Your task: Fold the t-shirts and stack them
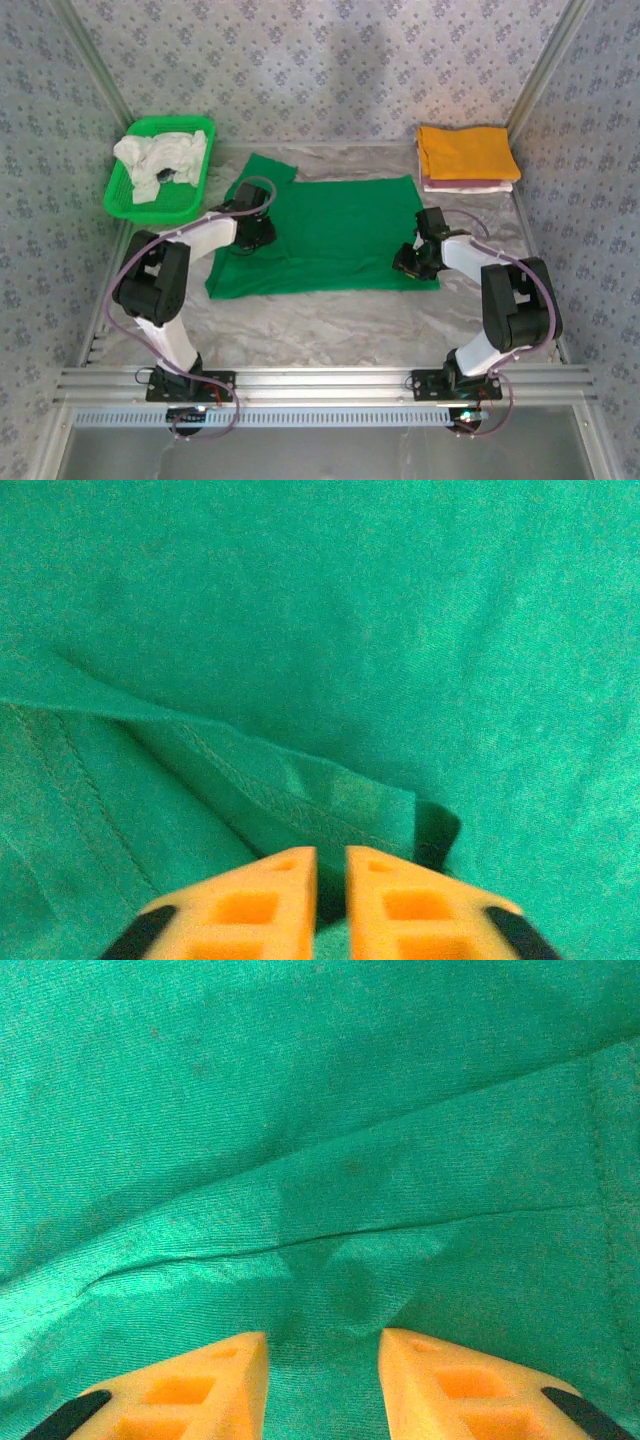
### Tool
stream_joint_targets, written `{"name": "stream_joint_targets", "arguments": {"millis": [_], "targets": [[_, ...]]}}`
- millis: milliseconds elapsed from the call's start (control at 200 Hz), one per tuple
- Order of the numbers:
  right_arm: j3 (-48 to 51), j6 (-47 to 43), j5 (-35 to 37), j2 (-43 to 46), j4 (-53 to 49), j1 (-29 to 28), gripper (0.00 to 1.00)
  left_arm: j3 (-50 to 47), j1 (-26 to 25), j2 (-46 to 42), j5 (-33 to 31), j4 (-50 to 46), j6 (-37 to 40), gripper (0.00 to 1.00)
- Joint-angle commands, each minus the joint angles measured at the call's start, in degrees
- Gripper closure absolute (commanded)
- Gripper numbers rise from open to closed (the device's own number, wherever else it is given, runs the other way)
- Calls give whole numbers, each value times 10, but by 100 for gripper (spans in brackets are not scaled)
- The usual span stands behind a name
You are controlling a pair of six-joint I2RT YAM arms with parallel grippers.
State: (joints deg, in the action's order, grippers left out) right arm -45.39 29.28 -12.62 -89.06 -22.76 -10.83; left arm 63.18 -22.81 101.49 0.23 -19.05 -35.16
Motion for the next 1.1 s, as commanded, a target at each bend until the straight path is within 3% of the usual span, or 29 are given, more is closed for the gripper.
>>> {"name": "stream_joint_targets", "arguments": {"millis": [0, 435, 485, 530, 620, 775, 1094], "targets": [[1, -2, 15, -13, -5, -4, 62, 29, -2, -2, 0, 1, 12, 98], [6, 4, 12, -15, 4, -2, 62, 150, -31, 53, -15, -81, 35, 100], [5, 4, 11, -15, 5, -1, 62, 120, -30, 25, -26, -83, 13, 94], [5, 2, 10, -16, 5, -1, 62, 82, -28, -13, -34, -76, -6, 80], [5, 0, 6, -20, 7, 0, 61, 4, -21, -92, -58, -71, -38, 69], [2, -6, 4, -26, 5, 1, 61, -94, 13, -170, -34, -46, -75, 61], [0, -6, 5, -29, 1, 1, 61, -147, 29, -140, 26, 23, -107, 52]]}}
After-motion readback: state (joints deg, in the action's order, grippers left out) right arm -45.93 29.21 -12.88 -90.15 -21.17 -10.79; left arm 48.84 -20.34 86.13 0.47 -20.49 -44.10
